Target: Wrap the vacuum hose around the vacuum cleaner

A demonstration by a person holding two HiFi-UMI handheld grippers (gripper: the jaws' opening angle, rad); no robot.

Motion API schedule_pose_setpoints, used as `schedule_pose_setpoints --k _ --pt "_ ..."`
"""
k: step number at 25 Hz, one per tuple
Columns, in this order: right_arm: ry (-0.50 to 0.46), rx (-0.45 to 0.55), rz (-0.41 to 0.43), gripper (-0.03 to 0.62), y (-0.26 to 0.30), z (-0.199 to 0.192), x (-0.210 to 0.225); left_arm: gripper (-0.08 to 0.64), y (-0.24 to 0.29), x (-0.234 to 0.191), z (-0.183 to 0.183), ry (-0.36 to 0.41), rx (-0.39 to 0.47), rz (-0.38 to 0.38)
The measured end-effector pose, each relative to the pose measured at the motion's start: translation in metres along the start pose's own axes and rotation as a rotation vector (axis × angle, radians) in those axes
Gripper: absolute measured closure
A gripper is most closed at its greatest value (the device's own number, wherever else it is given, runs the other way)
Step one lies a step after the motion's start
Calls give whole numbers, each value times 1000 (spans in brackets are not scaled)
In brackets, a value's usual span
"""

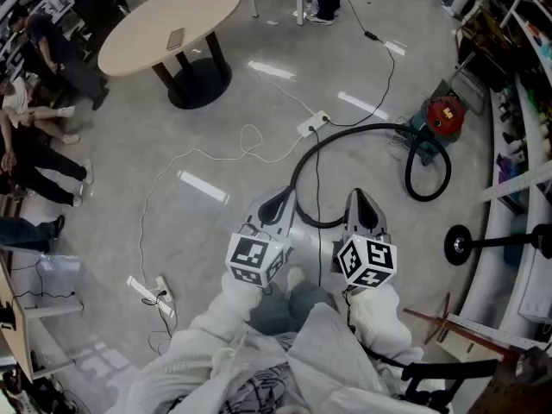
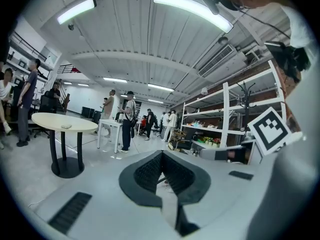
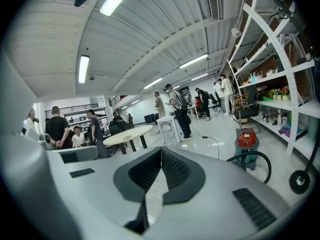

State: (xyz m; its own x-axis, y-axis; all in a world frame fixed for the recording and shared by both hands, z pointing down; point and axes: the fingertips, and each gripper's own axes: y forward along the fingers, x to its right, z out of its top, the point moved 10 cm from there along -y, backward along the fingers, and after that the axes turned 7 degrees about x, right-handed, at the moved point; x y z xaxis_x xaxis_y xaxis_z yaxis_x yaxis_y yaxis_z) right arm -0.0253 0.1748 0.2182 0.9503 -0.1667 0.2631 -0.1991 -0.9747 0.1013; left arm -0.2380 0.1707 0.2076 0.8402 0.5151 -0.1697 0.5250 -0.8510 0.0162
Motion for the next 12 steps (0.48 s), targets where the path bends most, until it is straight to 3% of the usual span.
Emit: schedule_pose_setpoints --k 3,6,9,12 --pt "-13 -38 5 578 41 -35 8 557 27 -26 -40 -9 -22 -10" --pt "-37 -84 33 578 80 -101 25 557 53 -57 -109 -1 -55 -21" --pt "-39 -144 72 578 118 -203 59 557 78 -96 -211 -3 -94 -30" --pt "-49 -233 135 578 163 -338 99 557 100 -144 -340 -8 -124 -64"
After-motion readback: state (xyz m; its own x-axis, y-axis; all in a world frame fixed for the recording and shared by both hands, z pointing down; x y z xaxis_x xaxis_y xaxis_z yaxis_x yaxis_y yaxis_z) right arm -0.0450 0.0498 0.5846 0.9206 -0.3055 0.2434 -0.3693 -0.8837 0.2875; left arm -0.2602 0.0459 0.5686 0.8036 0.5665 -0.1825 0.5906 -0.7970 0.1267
